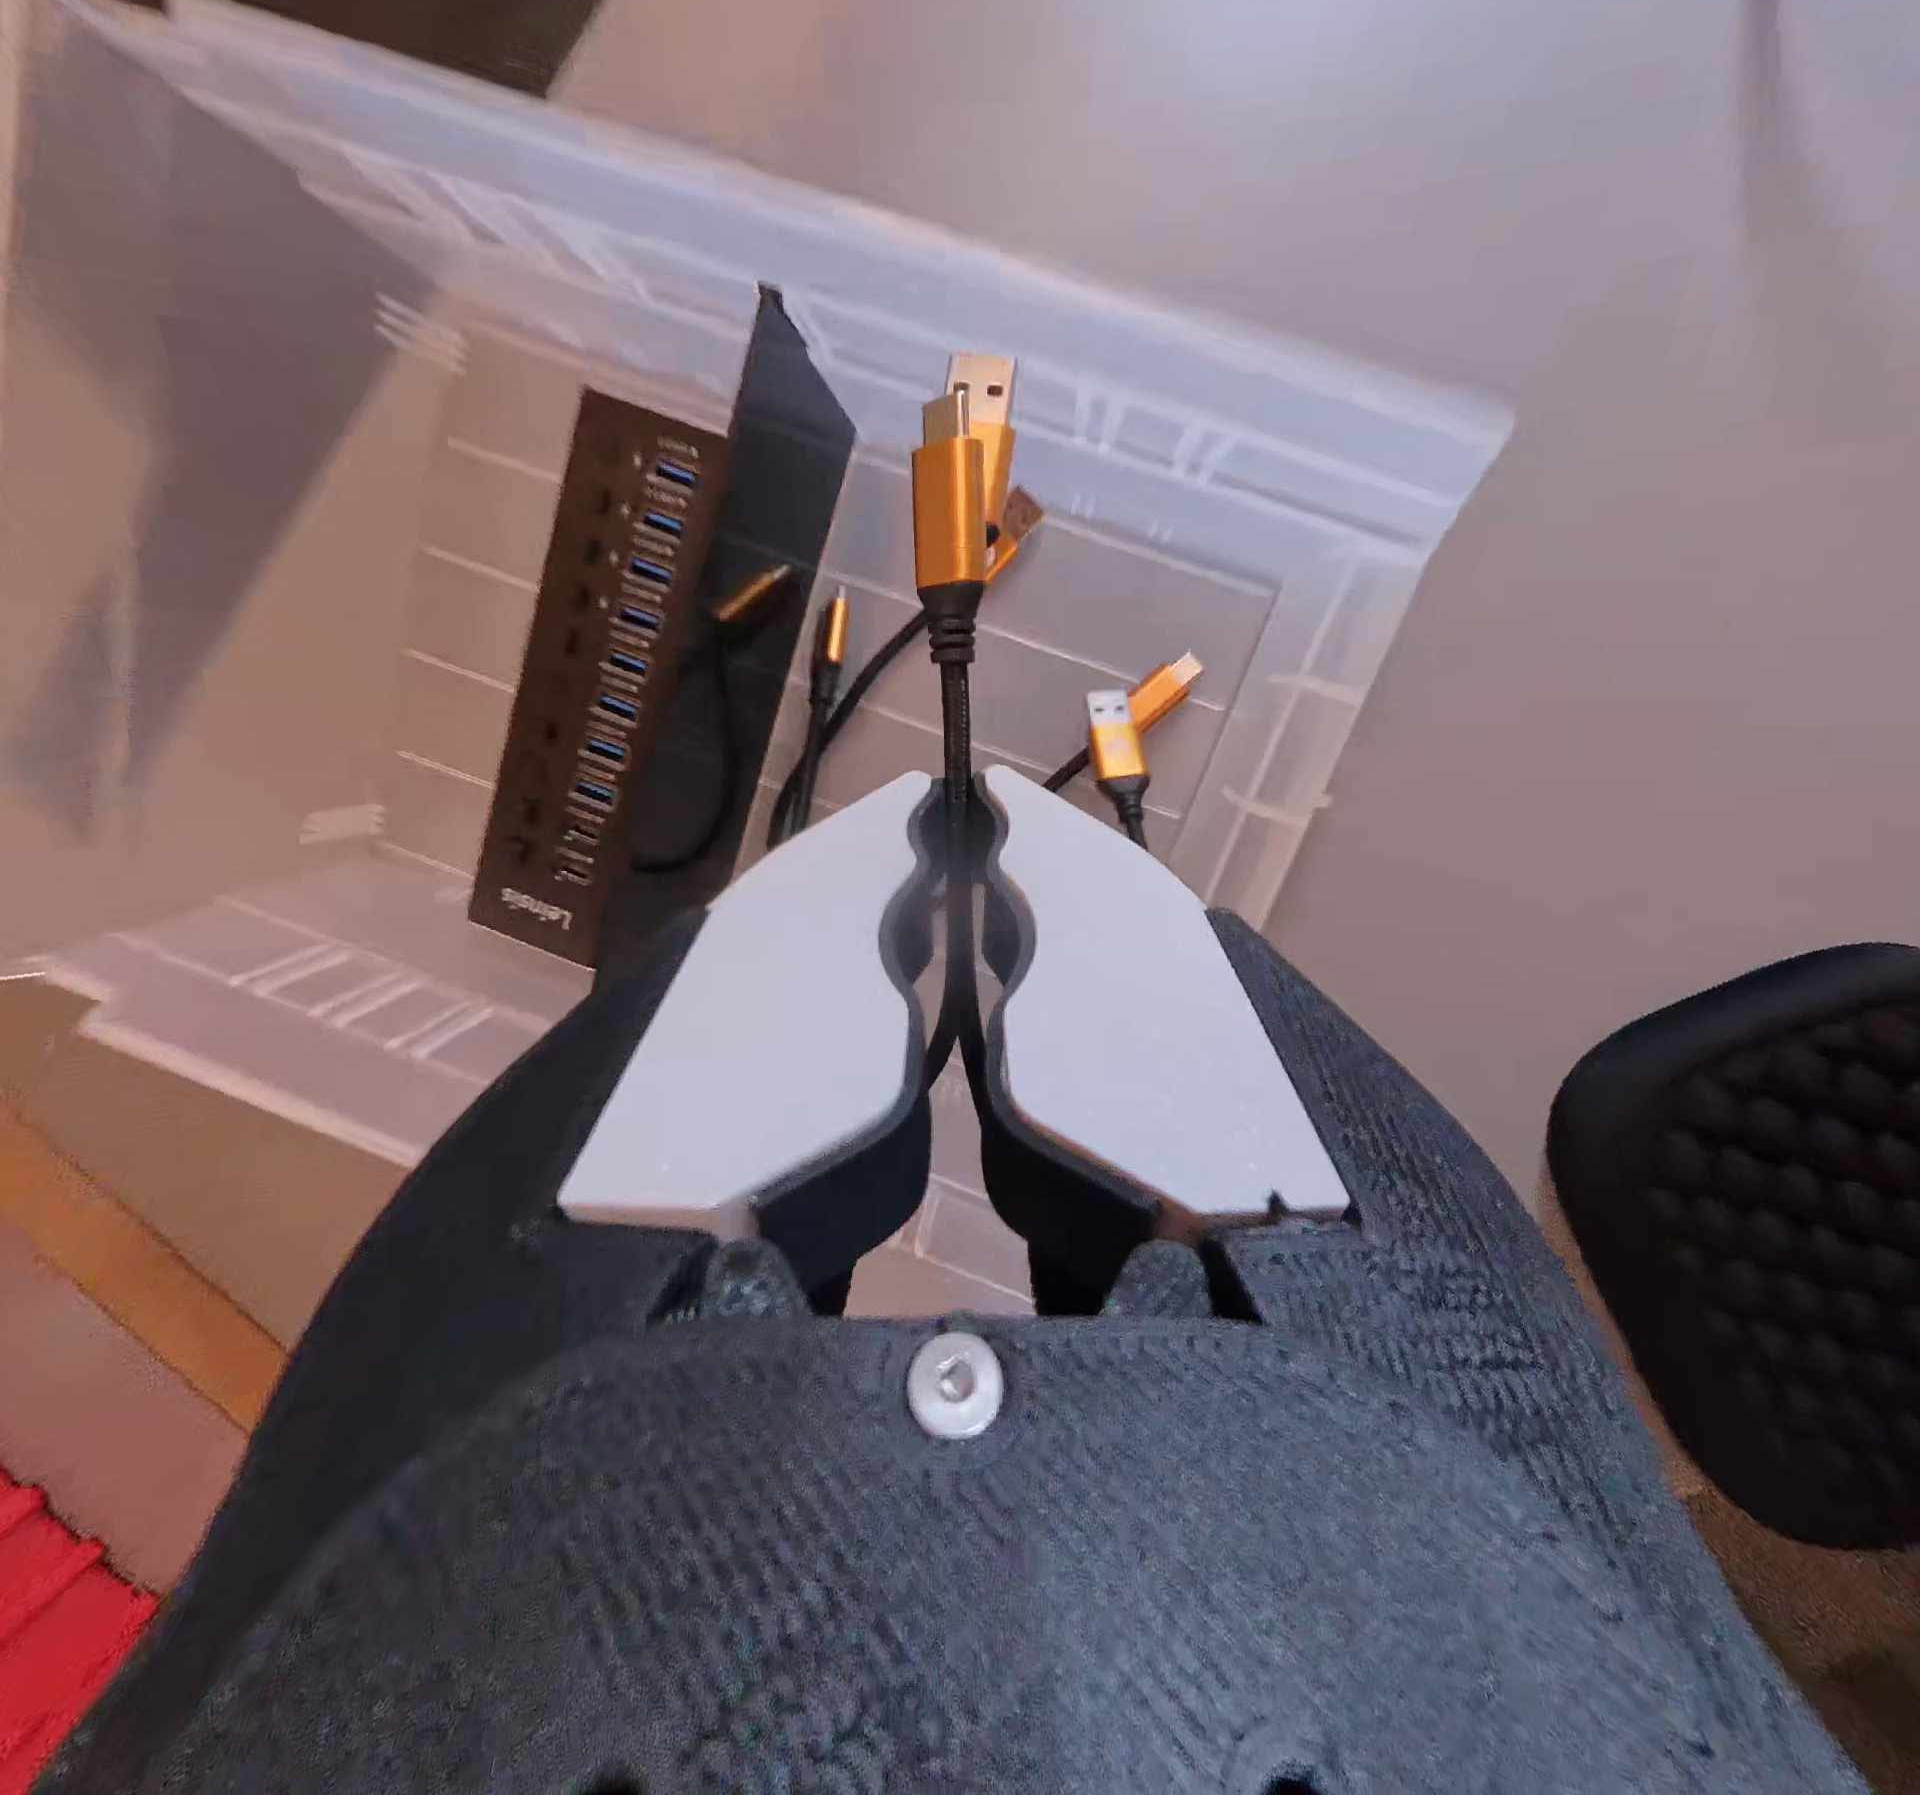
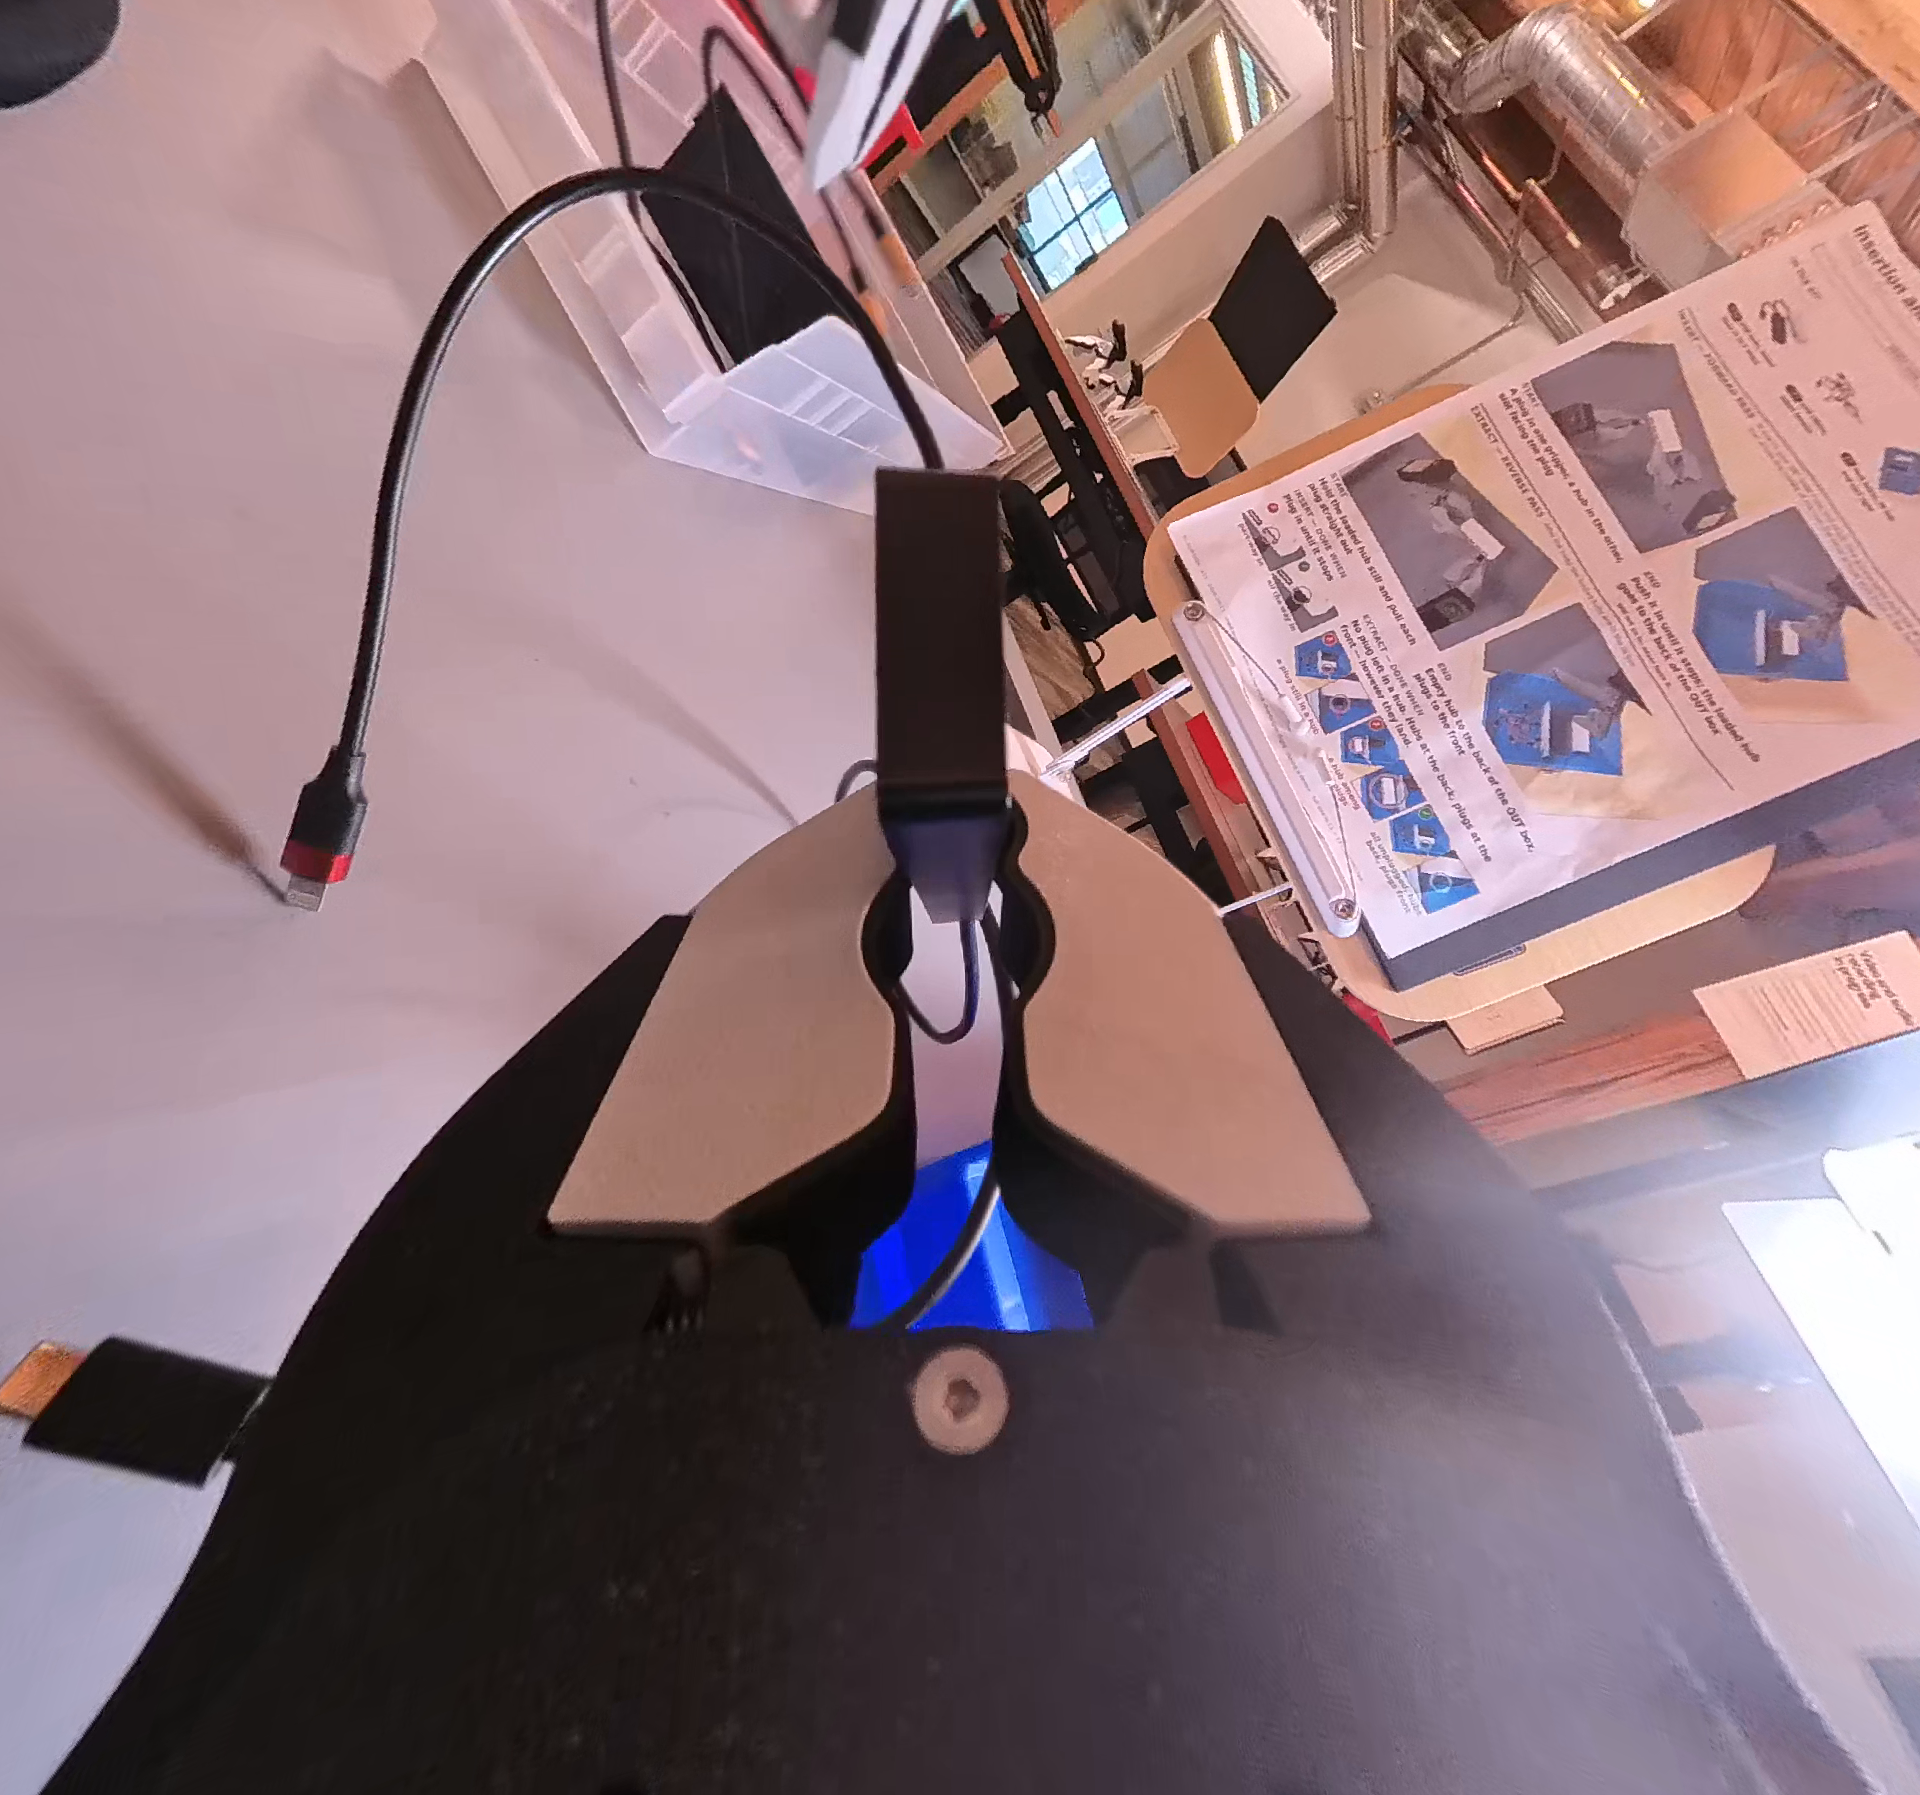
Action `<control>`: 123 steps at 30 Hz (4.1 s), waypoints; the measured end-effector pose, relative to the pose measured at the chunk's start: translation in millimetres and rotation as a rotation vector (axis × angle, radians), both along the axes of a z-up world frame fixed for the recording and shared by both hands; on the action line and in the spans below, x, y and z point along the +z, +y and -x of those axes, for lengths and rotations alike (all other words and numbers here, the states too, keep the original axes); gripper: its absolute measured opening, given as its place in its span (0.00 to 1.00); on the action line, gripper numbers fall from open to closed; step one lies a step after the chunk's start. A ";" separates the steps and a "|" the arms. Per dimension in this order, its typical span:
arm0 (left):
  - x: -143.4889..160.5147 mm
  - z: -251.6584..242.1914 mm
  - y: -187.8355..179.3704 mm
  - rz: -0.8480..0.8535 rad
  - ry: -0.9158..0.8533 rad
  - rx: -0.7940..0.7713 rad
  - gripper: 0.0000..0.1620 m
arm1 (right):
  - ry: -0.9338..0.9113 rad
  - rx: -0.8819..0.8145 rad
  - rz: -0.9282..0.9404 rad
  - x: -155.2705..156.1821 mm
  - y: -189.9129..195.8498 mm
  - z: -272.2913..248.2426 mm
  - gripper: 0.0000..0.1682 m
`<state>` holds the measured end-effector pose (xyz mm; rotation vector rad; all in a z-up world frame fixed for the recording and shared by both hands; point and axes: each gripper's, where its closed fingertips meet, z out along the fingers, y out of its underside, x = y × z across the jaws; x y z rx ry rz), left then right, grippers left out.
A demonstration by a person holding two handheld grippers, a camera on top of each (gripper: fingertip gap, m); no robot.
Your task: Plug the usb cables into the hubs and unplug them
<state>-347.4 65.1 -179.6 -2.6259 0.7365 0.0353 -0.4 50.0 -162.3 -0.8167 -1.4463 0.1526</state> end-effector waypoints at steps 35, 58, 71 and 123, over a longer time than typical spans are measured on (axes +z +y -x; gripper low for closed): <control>39.8 10.9 1.9 -0.293 -0.014 -0.049 0.02 | -0.035 -0.001 -0.005 -8.3 -1.9 3.8 0.07; 78.6 -202.8 -50.5 -0.681 -0.598 -0.434 0.02 | 0.057 -0.113 0.025 11.5 25.2 -15.8 0.07; 3.4 -215.5 -69.2 -0.491 -0.405 -0.439 0.12 | 0.043 -0.119 0.038 5.9 29.0 -13.4 0.07; -7.0 -319.4 -81.6 -0.328 -0.293 -0.726 0.04 | -0.129 0.106 -0.031 -36.3 -14.0 12.6 0.07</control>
